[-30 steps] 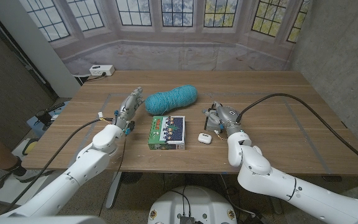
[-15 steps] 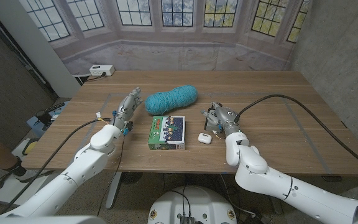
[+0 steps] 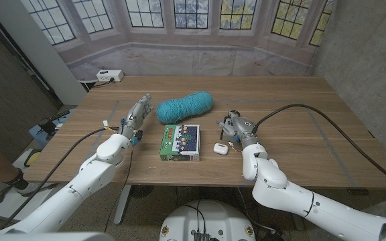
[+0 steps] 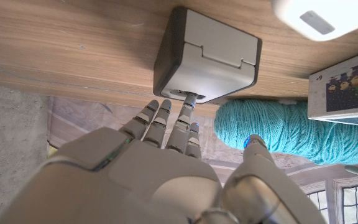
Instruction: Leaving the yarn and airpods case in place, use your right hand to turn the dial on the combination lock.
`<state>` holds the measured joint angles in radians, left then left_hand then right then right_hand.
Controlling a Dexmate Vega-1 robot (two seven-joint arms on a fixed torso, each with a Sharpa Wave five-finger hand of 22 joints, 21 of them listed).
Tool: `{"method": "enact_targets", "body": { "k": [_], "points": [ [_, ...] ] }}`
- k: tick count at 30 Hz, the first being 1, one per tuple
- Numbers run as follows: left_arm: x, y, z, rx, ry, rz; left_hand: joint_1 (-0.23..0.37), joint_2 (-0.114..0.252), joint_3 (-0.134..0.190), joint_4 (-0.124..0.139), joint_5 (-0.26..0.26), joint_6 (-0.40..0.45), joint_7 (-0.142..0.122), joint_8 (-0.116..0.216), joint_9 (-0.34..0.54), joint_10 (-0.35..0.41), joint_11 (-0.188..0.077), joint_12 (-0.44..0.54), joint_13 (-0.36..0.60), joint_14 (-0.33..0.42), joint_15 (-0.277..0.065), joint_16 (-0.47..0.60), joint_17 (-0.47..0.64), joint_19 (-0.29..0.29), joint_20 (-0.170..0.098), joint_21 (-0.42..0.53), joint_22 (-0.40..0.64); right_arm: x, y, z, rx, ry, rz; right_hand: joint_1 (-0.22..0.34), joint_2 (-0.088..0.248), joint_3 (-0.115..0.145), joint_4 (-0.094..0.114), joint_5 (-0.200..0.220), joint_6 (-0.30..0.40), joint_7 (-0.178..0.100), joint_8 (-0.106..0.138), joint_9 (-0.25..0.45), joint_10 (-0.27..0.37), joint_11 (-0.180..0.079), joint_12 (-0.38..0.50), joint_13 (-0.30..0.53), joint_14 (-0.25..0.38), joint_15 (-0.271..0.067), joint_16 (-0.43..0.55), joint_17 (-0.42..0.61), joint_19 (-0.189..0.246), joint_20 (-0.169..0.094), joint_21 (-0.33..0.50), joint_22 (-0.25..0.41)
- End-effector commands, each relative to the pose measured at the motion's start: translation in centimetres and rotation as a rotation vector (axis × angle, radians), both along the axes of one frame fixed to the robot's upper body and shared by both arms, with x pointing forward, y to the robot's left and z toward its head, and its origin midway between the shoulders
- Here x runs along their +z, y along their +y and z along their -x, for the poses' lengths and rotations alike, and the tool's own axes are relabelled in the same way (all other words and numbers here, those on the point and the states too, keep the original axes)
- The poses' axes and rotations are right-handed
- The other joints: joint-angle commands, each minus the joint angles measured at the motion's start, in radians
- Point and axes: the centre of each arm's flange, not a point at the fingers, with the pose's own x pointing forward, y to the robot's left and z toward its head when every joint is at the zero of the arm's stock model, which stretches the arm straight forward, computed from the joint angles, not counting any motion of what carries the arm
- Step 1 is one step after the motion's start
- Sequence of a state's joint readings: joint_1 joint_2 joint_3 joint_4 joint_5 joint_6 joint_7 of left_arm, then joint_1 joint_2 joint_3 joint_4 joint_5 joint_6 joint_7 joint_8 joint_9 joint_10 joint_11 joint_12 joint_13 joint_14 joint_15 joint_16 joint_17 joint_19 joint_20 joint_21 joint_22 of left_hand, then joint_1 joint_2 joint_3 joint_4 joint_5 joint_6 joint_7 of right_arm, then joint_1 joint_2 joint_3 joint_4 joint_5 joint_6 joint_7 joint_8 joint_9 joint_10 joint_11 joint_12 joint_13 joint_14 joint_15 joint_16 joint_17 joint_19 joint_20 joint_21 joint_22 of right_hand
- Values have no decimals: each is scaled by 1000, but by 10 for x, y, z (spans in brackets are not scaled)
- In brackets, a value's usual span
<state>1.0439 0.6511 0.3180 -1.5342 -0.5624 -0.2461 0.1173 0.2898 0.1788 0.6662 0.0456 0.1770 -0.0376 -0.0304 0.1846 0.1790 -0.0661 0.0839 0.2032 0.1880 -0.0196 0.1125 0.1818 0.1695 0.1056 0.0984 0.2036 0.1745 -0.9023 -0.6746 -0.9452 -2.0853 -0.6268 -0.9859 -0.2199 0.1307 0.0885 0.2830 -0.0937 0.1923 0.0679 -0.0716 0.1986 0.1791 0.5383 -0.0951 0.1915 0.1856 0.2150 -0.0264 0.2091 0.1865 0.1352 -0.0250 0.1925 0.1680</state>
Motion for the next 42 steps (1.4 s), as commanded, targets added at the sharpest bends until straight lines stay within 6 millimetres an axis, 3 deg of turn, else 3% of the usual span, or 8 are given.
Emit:
{"method": "enact_targets", "body": {
  "k": [1,42],
  "points": [
    [3,-4,-5,-10,0,-9,15,1,8,1,0,-7,-3,1,2,6,5,4,3,5,-2,0,3,6,1,-2,2,-6,-2,-1,-9,14,-13,-6,-1,11,0,-3,6,-6,-3,4,-2,1,-1,4,9,-4,-1,3,8,0,-2,0],
    [3,0,-5,-6,-2,-4,15,1,8,2,0,-8,-4,0,2,6,4,3,3,6,-3,0,4,7,1,-3,2,-10,1,12,-3,17,-7,-9,-1,16,-3,-3,10,-5,-3,4,4,2,0,4,12,-4,-3,3,10,-2,-3,0]
  ]
}}
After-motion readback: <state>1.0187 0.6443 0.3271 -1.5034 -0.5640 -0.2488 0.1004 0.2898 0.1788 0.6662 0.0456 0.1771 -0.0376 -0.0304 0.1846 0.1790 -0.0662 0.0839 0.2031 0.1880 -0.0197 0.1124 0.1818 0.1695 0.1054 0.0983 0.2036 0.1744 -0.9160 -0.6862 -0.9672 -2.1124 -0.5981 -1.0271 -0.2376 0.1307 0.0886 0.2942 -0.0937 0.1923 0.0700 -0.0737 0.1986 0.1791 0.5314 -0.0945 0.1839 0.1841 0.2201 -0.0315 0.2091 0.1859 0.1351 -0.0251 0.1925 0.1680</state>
